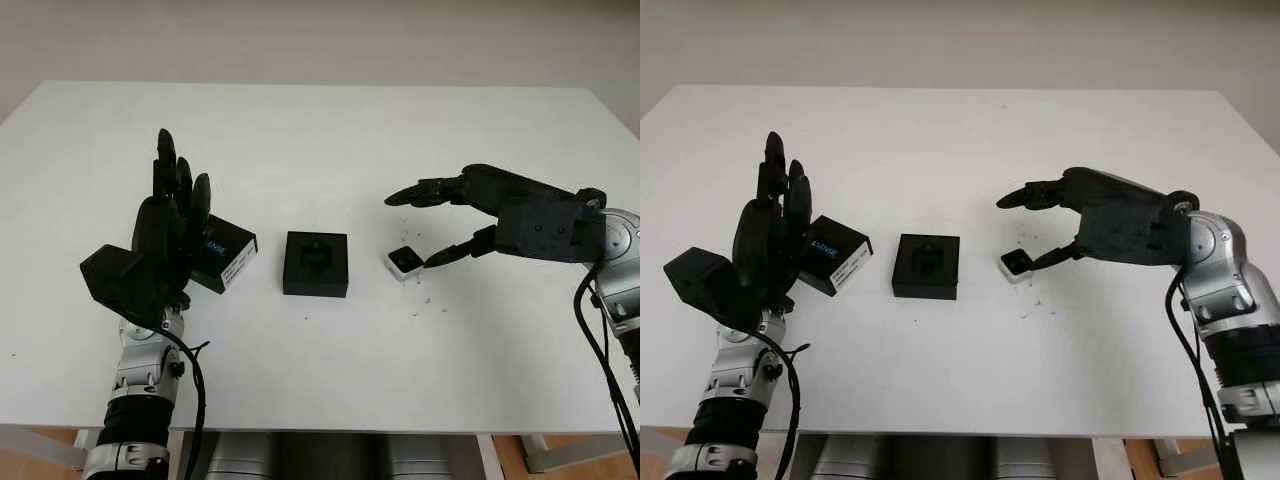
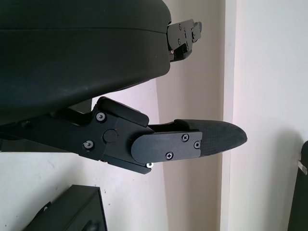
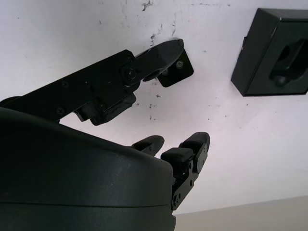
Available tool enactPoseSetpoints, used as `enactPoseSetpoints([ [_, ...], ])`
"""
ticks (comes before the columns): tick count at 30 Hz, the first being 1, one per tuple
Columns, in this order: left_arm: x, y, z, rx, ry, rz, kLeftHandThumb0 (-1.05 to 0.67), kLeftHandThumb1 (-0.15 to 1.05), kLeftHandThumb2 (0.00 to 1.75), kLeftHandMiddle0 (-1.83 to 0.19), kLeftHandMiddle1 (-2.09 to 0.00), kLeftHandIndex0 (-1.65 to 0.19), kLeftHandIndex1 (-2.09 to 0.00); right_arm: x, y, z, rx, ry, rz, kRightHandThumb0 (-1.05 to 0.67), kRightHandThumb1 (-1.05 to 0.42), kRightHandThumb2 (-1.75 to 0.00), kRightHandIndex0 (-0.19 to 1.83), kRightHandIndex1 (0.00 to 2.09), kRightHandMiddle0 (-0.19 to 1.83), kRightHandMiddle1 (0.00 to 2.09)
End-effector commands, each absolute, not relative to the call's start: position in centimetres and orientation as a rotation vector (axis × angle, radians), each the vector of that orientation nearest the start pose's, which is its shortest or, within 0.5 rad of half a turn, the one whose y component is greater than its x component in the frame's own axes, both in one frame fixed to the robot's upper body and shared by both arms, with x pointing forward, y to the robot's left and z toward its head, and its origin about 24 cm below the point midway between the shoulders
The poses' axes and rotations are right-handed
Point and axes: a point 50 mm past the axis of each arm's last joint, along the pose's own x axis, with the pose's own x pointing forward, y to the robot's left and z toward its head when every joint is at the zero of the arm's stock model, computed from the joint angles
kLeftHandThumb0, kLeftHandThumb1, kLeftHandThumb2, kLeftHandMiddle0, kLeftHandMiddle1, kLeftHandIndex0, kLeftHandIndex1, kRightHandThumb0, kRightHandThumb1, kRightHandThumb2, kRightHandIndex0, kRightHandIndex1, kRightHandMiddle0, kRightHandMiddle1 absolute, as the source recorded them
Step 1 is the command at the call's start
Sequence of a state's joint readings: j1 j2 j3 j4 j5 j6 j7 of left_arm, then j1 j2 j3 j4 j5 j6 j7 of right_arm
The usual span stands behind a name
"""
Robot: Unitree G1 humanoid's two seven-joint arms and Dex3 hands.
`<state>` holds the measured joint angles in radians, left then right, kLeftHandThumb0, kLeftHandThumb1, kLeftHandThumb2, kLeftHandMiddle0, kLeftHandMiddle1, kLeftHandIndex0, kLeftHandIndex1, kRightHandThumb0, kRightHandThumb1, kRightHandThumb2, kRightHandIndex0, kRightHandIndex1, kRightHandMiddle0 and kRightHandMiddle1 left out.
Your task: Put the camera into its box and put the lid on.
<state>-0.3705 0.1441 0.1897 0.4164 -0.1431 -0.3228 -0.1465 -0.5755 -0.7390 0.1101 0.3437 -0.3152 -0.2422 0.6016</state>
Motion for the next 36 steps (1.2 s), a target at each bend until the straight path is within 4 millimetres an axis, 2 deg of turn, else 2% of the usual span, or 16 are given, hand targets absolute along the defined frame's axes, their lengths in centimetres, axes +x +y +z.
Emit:
enactPoseSetpoints([
  [1,31.7,19.9,8.9,-0.003,-0.299,-0.008,-0.74,1.05,0.49,0.16,-0.06,0.19,-0.04,33.3,-23.6,16.6,-1.189,-0.098,0.543,-0.48,-0.79,-0.06,0.38,0.20,0.44,0.25],
  [10,31.7,19.9,8.8,-0.003,-0.297,-0.014,-0.75,1.05,0.46,0.16,-0.06,0.18,-0.05,32.7,-23.1,15.1,-1.261,-0.130,0.536,-0.52,-0.81,-0.06,0.34,0.16,0.37,0.28],
  [16,31.7,20.0,8.9,-0.008,-0.296,-0.014,-0.75,1.05,0.45,0.16,-0.05,0.18,-0.05,32.5,-23.0,14.0,-1.366,-0.171,0.503,-0.56,-0.83,-0.06,0.33,0.15,0.37,0.30],
  [21,31.6,20.2,8.9,0.010,-0.298,-0.020,-0.74,1.05,0.46,0.17,-0.05,0.19,-0.04,32.3,-23.3,13.1,-1.378,-0.201,0.469,-0.58,-0.83,-0.06,0.29,0.11,0.40,0.33],
  [22,31.5,20.2,8.9,0.015,-0.296,-0.018,-0.75,1.05,0.47,0.17,-0.05,0.19,-0.03,32.3,-23.3,13.0,-1.371,-0.214,0.462,-0.58,-0.84,-0.06,0.30,0.10,0.37,0.41],
  [23,31.5,20.2,8.9,0.014,-0.295,-0.018,-0.75,1.05,0.47,0.17,-0.05,0.19,-0.03,32.2,-23.3,12.9,-1.361,-0.233,0.455,-0.58,-0.84,-0.06,0.33,0.10,0.29,0.62],
  [24,31.5,20.2,8.9,0.012,-0.293,-0.017,-0.75,1.05,0.47,0.17,-0.05,0.19,-0.03,32.2,-23.3,12.8,-1.357,-0.249,0.448,-0.58,-0.84,-0.05,0.35,0.10,0.25,0.75],
  [26,31.5,20.1,8.8,0.009,-0.290,-0.017,-0.75,1.05,0.46,0.17,-0.05,0.19,-0.03,32.2,-23.3,12.5,-1.346,-0.270,0.437,-0.56,-0.84,-0.05,0.38,0.10,0.21,0.87],
  [36,31.4,20.3,8.9,0.011,-0.292,-0.015,-0.75,1.05,0.46,0.17,-0.05,0.19,-0.04,32.4,-23.4,11.7,-1.332,-0.267,0.418,-0.50,-0.84,-0.05,0.39,0.10,0.21,0.96],
])
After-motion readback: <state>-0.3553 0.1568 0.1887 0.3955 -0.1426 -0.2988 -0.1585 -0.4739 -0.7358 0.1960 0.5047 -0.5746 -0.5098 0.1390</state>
